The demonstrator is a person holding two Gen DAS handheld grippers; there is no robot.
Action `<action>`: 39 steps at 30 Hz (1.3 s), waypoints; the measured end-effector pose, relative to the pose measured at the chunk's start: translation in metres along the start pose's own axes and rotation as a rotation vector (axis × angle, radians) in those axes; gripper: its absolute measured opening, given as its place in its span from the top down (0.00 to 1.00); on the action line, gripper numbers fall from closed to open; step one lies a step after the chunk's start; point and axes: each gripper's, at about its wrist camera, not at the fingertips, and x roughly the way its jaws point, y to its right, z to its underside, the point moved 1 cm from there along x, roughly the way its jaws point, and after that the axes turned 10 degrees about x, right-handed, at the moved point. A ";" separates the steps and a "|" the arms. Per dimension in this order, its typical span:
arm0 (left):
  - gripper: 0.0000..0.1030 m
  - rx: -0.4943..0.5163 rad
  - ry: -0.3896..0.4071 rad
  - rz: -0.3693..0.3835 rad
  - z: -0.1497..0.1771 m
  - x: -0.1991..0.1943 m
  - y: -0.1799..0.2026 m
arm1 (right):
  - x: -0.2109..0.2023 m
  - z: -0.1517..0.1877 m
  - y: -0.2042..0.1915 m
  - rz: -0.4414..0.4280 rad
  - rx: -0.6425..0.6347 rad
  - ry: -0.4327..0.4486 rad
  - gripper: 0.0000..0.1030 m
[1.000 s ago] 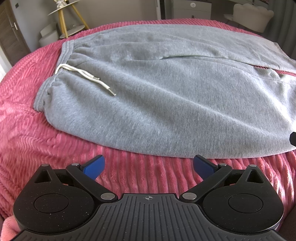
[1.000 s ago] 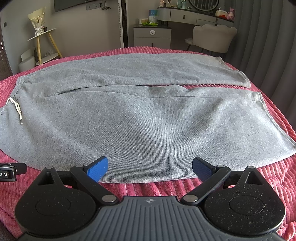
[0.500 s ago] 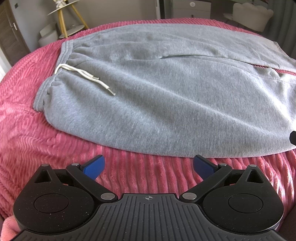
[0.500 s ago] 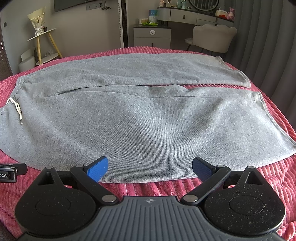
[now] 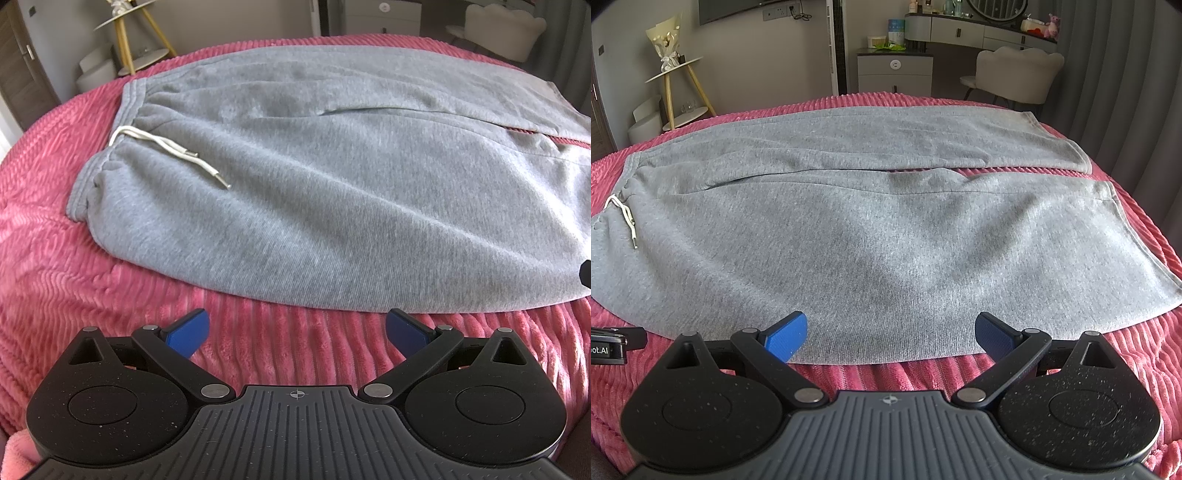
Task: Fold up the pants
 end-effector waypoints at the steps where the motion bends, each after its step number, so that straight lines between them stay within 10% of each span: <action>1: 0.00 0.000 0.000 0.000 0.000 0.000 0.000 | 0.000 0.000 0.000 0.000 0.000 0.000 0.05; 39: 0.00 0.014 -0.005 0.000 -0.002 -0.001 0.003 | 0.000 -0.001 0.000 -0.018 0.010 -0.010 0.05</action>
